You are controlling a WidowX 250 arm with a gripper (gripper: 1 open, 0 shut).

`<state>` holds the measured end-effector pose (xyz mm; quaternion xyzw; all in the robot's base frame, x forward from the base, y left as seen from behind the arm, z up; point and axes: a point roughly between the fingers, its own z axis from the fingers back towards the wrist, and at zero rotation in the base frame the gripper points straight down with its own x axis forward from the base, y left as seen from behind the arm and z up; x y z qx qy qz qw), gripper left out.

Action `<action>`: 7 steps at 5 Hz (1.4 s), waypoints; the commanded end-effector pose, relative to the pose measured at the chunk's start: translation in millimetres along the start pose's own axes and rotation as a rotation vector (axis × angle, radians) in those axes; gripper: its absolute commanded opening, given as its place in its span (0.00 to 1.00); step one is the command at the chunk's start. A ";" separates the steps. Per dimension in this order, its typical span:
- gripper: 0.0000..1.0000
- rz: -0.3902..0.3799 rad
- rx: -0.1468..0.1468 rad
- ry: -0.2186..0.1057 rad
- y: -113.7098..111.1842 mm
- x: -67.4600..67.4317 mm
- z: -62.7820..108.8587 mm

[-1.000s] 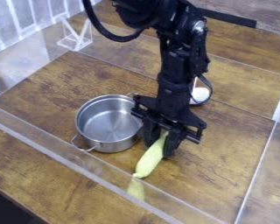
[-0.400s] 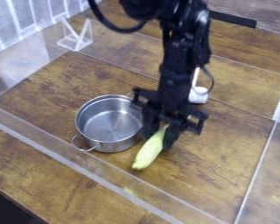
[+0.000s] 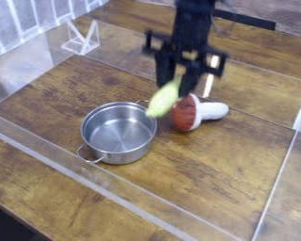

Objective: Move the green spoon to the left

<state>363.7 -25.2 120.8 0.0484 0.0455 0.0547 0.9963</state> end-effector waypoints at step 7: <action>0.00 0.120 0.005 -0.141 67.9 -33.8 24.2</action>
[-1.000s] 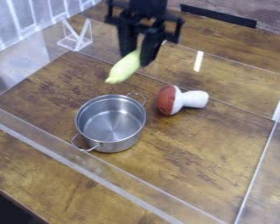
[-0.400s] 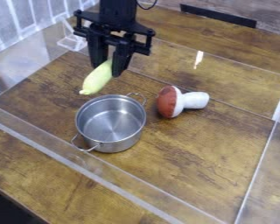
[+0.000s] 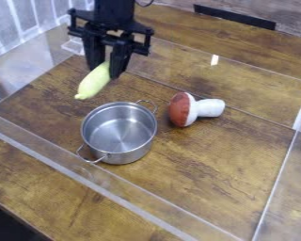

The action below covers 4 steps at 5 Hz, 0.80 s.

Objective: Move the green spoon to the left

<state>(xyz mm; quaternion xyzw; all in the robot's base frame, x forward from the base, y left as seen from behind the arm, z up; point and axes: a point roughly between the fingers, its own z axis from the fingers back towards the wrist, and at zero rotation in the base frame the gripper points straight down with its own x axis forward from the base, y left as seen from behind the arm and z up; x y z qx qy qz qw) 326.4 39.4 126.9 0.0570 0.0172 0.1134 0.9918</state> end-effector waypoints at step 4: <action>0.00 -0.076 -0.002 -0.095 5.2 -5.7 30.9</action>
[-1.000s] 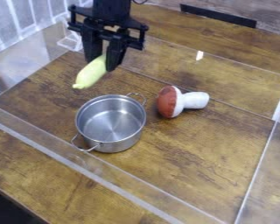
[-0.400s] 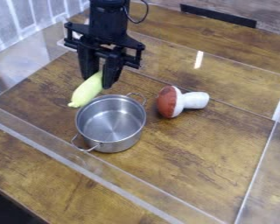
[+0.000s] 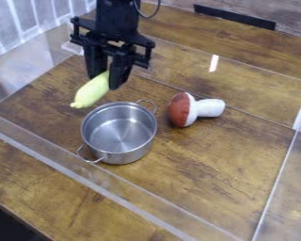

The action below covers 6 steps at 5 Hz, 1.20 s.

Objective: Move the green spoon to the left

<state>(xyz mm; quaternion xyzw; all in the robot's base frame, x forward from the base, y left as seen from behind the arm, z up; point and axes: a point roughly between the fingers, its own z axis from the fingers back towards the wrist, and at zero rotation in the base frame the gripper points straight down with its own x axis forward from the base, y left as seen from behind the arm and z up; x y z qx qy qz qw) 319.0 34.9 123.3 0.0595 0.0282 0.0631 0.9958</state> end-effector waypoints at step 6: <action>0.00 -0.085 0.006 -0.097 29.1 9.6 2.0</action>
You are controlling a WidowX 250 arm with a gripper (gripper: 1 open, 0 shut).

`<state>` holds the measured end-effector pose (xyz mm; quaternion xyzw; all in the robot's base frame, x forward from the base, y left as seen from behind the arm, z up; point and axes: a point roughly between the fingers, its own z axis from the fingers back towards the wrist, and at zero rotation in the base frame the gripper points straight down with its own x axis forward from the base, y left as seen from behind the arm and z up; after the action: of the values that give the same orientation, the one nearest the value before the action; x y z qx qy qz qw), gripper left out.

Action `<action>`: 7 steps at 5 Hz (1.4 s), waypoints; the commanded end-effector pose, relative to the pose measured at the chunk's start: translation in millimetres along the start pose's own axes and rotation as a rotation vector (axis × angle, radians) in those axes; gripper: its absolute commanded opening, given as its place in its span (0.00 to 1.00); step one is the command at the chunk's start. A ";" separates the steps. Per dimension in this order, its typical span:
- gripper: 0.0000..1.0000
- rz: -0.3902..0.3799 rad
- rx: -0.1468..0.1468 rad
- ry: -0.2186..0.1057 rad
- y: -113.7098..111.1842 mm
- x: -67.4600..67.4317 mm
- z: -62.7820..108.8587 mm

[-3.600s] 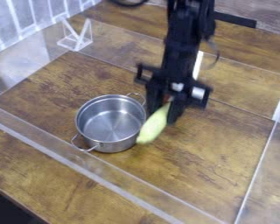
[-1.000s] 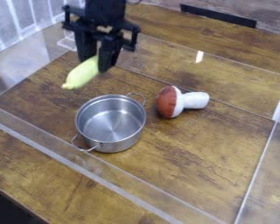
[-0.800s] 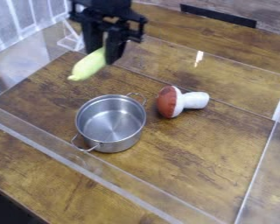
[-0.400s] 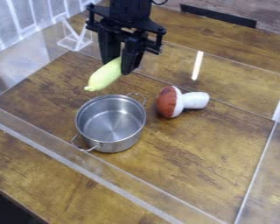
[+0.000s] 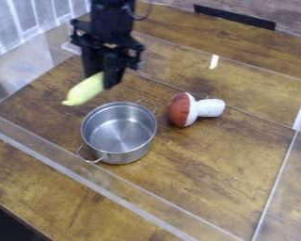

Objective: Move the green spoon to the left

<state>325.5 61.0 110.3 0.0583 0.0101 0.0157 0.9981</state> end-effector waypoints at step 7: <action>0.00 -0.197 -0.074 -0.128 98.9 17.8 -48.4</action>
<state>335.7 154.3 55.8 0.0061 -0.0249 -0.0956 0.9951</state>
